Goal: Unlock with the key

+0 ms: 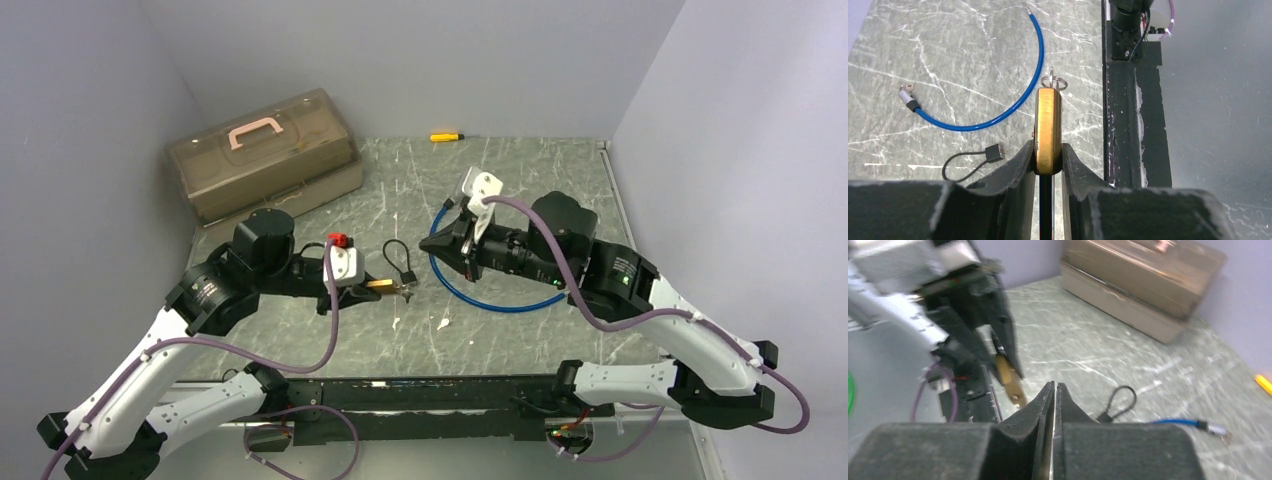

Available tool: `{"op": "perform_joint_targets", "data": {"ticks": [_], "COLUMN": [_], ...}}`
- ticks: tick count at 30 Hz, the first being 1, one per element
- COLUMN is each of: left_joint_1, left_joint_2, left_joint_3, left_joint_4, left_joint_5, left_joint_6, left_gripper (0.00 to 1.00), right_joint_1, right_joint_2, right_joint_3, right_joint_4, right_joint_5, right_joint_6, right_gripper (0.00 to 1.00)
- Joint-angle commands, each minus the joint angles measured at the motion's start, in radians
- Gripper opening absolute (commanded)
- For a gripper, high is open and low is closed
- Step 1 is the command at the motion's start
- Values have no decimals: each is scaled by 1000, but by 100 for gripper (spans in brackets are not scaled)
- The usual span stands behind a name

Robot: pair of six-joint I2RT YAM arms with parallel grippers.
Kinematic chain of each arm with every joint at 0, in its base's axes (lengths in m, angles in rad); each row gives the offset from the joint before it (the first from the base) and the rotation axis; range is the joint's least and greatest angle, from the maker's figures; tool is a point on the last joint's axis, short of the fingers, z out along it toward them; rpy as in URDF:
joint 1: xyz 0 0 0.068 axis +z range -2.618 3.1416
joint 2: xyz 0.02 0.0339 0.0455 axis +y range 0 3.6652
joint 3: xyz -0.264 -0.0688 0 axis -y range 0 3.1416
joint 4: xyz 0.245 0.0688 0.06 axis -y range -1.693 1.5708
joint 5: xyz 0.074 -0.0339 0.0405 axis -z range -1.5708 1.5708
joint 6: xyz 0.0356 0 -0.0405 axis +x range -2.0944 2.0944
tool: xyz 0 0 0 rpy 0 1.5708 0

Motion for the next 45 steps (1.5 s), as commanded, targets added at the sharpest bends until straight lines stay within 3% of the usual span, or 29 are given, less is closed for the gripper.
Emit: {"op": "perform_joint_targets", "data": {"ticks": [1,7,14,35,45], "left_joint_1": [3,9,13,66,90], "left_joint_2": [-31,5,9,-9,-14], "left_joint_3": [45,79,79,68,70], "left_joint_4": [181,262,290,344,388], "left_joint_5": [-70,-165,-220,-182,-129], "left_joint_6": [-128,-272,-309,-356,-380], "left_gripper": [0,0,0,0,0], "right_joint_1": [0,12,114,271,327], "right_joint_2": [7,73,159,281,353], "right_joint_3": [-41,-65,-47,-42,-33], "right_joint_4": [22,46,71,179,247], "right_joint_5": [365,555,759,876,797], "right_joint_6": [130,173,138,142,164], "right_gripper": [0,0,0,0,0]}}
